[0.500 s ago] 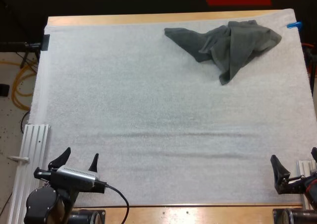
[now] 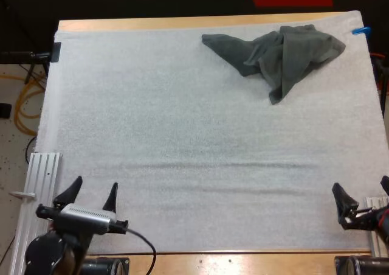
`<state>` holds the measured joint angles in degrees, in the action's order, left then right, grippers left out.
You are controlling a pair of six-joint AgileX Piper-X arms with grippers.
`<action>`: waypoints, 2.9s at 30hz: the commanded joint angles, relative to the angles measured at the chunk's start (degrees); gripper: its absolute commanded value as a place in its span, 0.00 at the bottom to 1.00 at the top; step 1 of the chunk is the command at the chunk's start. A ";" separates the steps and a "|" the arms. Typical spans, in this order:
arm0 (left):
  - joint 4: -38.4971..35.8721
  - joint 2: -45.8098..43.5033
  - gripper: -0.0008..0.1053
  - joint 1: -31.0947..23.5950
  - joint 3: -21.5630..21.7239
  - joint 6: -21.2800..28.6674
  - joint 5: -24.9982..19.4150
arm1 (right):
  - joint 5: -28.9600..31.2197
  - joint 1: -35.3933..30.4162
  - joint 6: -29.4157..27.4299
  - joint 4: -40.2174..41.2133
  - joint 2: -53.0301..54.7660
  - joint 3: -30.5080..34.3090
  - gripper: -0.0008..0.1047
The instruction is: Pick towel from pile fold and stack
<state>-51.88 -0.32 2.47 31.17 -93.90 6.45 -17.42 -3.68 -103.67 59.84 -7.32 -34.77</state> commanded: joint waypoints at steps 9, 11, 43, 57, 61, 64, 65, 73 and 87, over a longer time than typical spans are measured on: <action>3.74 15.30 0.62 8.25 11.56 -0.77 8.64 | -16.18 0.01 0.12 -0.97 -17.31 -15.18 0.95; 3.74 18.70 0.62 10.37 13.89 -0.77 10.77 | -19.06 0.01 0.12 -0.97 -20.70 -17.74 0.95; 11.25 35.30 0.62 13.32 18.02 -1.66 15.23 | 10.54 14.27 22.91 -46.06 -95.15 -29.77 0.95; 9.39 35.30 0.62 13.32 18.02 -2.28 15.23 | 11.08 14.60 28.88 -45.00 -108.64 -42.32 0.22; 9.39 35.30 0.62 13.32 18.02 -2.28 15.23 | 10.05 14.49 28.74 -44.12 -108.51 -42.30 0.01; 9.39 35.30 0.62 13.32 18.02 -2.28 15.23 | 6.62 14.49 27.29 -43.82 -106.88 -42.36 0.01; 9.39 35.30 0.62 13.32 18.02 -2.28 15.23 | 6.42 14.49 26.97 -43.55 -106.34 -42.36 0.01; 9.39 35.30 0.62 13.32 18.02 -2.28 15.23 | 6.90 14.64 9.49 -42.29 -89.40 -42.36 0.01; 4.34 35.30 0.62 13.32 18.02 -5.19 21.53 | 6.91 16.09 7.02 -23.78 -64.87 -42.36 0.01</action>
<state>-47.09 34.86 15.51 48.86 -98.51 27.28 -10.06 12.31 -95.80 35.01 -72.05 -76.79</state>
